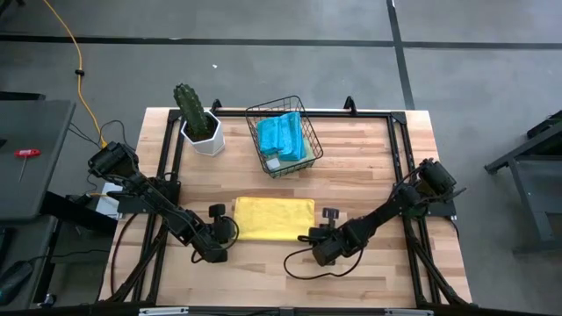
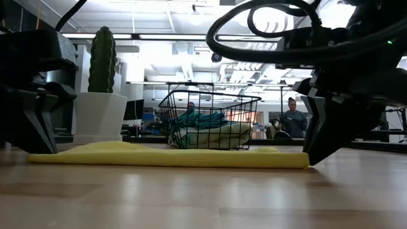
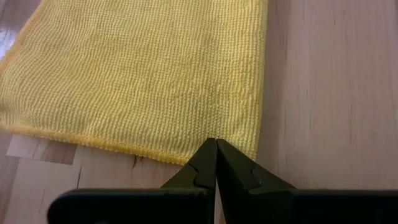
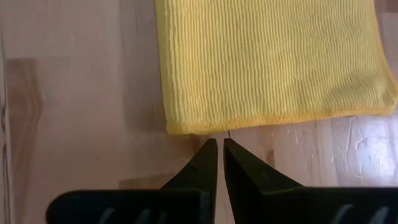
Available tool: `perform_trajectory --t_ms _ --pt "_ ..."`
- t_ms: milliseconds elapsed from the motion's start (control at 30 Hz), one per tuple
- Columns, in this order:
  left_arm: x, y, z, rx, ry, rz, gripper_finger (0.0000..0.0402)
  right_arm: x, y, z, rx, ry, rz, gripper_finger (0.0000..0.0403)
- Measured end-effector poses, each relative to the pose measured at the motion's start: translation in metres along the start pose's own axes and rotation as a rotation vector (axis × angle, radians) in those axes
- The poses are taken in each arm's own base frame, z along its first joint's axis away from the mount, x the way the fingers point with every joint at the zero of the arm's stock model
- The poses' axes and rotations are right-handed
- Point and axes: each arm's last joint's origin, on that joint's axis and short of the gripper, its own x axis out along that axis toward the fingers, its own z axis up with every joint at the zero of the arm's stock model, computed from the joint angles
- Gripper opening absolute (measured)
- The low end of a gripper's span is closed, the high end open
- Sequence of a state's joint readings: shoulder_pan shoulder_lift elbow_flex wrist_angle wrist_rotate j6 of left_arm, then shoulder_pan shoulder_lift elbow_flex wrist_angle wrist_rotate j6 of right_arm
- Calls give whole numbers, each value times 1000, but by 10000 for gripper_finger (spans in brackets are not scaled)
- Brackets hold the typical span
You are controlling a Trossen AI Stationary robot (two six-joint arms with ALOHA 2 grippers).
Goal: Fold microfiber towels
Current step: Fold the yellow microfiber cloth
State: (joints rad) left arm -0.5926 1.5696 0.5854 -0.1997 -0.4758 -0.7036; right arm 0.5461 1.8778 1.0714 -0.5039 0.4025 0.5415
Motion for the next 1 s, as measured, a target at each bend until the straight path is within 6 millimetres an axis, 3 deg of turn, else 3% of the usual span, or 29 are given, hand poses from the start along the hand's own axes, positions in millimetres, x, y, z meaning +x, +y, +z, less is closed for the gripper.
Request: perform_trajectory --t_ms 567,1000 --pt "-1 -1 2 34 -3 -1 0 -8 11 -12 15 -11 -63 20" --pt "-22 -17 32 128 29 18 0 -10 12 -12 11 -17 -61 20"
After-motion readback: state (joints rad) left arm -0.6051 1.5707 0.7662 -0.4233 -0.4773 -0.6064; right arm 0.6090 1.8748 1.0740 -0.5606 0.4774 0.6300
